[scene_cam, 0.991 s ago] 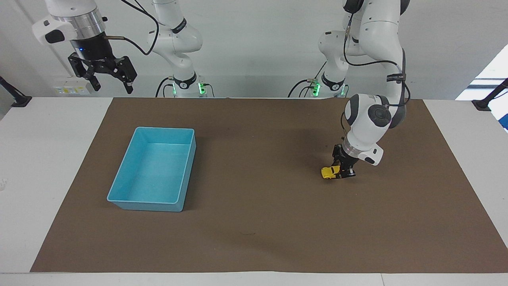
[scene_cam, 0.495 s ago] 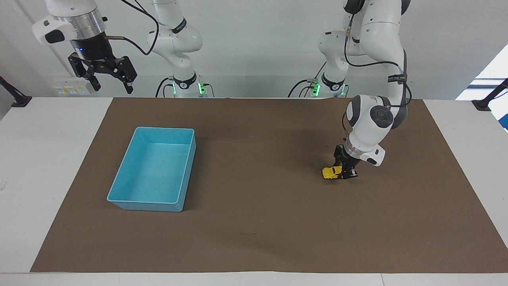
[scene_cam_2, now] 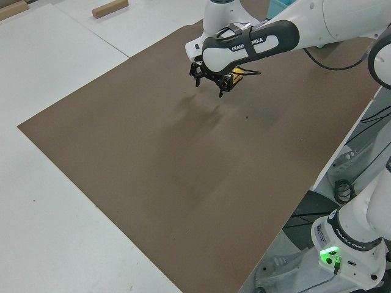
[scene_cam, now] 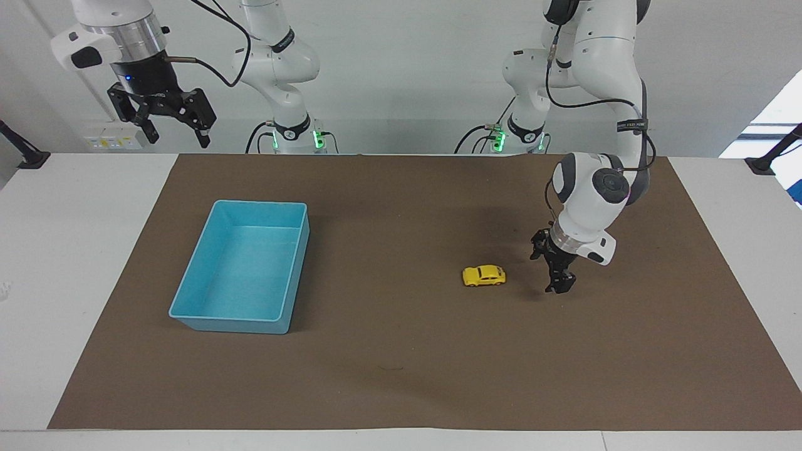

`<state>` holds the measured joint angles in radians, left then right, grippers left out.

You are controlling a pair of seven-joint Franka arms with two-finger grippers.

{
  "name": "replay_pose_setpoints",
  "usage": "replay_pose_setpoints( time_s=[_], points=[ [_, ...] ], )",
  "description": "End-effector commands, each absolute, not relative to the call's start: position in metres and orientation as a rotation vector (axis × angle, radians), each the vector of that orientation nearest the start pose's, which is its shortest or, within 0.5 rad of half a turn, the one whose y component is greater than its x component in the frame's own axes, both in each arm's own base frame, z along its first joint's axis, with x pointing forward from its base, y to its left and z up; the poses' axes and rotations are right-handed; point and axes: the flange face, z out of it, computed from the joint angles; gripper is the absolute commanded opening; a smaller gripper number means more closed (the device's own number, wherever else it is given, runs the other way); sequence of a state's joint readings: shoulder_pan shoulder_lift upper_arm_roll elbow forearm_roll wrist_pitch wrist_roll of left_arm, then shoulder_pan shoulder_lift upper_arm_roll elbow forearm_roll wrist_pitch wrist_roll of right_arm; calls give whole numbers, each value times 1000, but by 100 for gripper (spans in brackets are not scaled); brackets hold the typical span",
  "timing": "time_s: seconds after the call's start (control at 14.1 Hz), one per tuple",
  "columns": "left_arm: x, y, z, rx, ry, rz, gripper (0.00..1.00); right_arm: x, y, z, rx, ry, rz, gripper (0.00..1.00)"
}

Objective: Wind up and store yellow beetle car
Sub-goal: 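Lift the left gripper off the car, letting it roll toward the box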

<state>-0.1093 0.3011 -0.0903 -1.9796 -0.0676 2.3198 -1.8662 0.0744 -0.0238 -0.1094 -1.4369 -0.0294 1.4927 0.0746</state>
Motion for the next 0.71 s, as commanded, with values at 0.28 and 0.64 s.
replay_pose_setpoints(
  time_s=[0.28,0.64],
  points=[
    [601,-114,353,2119,2183,-16,100,532,-25,695,-3166,180,-130,100],
    [601,-113,372,2224,2042,24,100,531,-23,696,-3167,170,-130,100]
  ],
)
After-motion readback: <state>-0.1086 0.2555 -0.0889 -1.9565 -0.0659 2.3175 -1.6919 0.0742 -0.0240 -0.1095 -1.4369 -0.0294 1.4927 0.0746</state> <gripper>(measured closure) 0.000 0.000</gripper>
